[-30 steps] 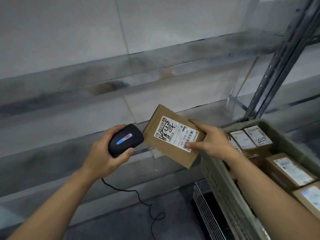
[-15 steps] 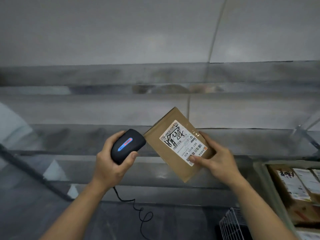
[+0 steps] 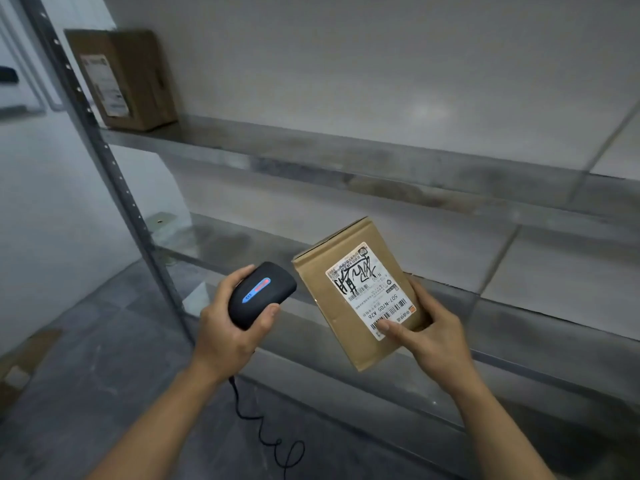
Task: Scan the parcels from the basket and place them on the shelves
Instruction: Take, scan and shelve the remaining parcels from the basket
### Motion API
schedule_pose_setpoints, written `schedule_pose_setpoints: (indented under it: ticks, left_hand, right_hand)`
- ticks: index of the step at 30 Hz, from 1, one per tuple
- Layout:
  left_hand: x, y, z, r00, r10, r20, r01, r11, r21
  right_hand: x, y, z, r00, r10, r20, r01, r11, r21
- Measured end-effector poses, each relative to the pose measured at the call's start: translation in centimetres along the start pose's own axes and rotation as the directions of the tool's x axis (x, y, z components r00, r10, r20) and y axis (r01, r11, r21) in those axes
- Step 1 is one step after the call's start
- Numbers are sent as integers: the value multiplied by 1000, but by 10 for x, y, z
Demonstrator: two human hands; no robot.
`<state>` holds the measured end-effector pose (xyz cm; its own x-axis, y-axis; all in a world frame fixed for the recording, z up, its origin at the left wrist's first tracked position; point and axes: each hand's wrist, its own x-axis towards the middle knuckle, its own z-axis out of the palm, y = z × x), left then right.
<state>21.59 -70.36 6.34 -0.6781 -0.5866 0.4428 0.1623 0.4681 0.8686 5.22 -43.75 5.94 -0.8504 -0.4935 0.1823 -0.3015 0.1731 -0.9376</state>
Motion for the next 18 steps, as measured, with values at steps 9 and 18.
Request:
schedule_pose_setpoints:
  ticks: [9,18]
  left_hand:
    - [1,-13,-83,989,-19,-147,27,998,51]
    - [27,-37,-137,945,-46,-323,71,995,64]
  right_hand:
    - [20,-41,95,994,-76,84,68,993,98]
    - [55,-85,164,986,-152,74,128,957,259]
